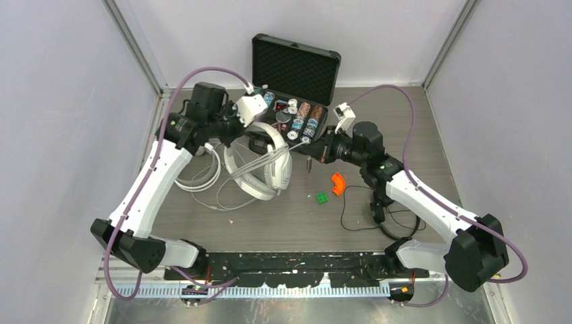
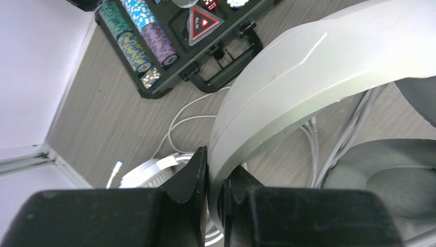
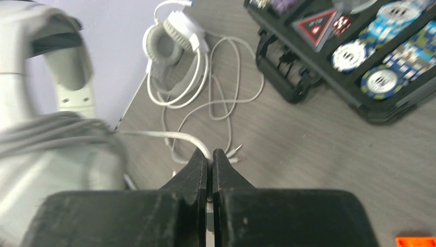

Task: Wrap the headphones
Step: Wrap the headphones cable around the headphones, then place the headphones at the center of the board.

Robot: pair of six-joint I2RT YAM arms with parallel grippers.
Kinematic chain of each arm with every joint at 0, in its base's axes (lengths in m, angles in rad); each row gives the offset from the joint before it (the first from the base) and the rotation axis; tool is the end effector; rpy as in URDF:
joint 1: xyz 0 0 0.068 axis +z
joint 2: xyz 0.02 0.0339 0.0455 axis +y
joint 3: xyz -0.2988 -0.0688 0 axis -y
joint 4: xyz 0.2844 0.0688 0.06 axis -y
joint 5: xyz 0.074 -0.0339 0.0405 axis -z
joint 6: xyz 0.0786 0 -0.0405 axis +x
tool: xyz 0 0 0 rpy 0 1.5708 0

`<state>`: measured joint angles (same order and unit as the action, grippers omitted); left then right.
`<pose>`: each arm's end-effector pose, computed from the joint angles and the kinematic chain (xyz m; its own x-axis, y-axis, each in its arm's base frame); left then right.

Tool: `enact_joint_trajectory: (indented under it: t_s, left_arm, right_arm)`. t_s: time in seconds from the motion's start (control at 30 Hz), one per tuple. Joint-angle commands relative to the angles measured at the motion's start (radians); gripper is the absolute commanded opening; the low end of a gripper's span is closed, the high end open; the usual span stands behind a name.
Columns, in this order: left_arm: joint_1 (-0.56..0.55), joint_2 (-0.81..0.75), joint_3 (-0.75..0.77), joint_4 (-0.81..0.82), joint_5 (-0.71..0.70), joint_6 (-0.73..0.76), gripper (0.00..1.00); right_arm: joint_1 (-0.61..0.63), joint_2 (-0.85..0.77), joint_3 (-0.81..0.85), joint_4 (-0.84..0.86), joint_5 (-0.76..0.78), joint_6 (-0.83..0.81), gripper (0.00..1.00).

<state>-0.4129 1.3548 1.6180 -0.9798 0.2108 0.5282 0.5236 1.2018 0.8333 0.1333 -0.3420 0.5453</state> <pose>0.2945 -0.1470 0.4382 -0.2490 0.6471 -0.7205 0.7669 0.5861 0.2613 0.2840 0.1944 0.3112 -0.5634 0.2390 -0.7909 -0.5395 0.6186 0.5712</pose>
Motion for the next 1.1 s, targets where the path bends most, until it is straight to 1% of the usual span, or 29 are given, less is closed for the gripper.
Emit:
enact_joint_trajectory:
  t_s: [0.0, 0.13, 0.27, 0.43, 0.5, 0.6, 0.7, 0.8, 0.9, 1.0, 1.07]
  left_arm:
    - [-0.051, -0.064, -0.071, 0.077, -0.190, 0.136, 0.00]
    - [-0.078, -0.101, -0.138, 0.200, -0.292, 0.185, 0.00]
    - [-0.110, -0.118, -0.179, 0.310, -0.403, 0.188, 0.00]
    - [-0.157, -0.104, -0.196, 0.355, -0.541, 0.141, 0.00]
    - [-0.179, -0.095, -0.205, 0.361, -0.587, 0.105, 0.00]
    - [-0.217, -0.059, -0.209, 0.360, -0.641, 0.033, 0.00]
    - [-0.258, 0.015, -0.168, 0.319, -0.688, -0.073, 0.00]
    - [-0.286, 0.134, -0.070, 0.221, -0.694, -0.204, 0.00]
    - [-0.307, 0.265, 0.045, 0.140, -0.688, -0.307, 0.00]
    - [-0.331, 0.373, 0.150, 0.135, -0.652, -0.360, 0.00]
    - [-0.333, 0.432, 0.213, 0.155, -0.602, -0.414, 0.00]
  right_arm:
    - [-0.024, -0.050, 0.114, -0.185, -0.118, 0.081, 0.00]
    - [-0.027, -0.071, 0.122, -0.145, -0.213, 0.209, 0.00]
    - [-0.027, -0.087, 0.098, -0.012, -0.253, 0.373, 0.00]
    - [-0.027, -0.055, 0.051, 0.225, -0.265, 0.646, 0.00]
    - [-0.027, -0.040, 0.043, 0.276, -0.246, 0.711, 0.00]
    - [-0.028, -0.018, 0.048, 0.243, -0.209, 0.707, 0.00]
    - [-0.027, -0.017, 0.037, 0.143, -0.101, 0.688, 0.01]
    - [-0.033, -0.020, 0.025, 0.056, 0.032, 0.670, 0.00]
    - [-0.047, -0.011, 0.040, -0.036, 0.152, 0.608, 0.00]
    - [-0.077, 0.007, 0.061, -0.112, 0.234, 0.546, 0.01]
    - [-0.106, 0.021, 0.065, -0.127, 0.262, 0.522, 0.00]
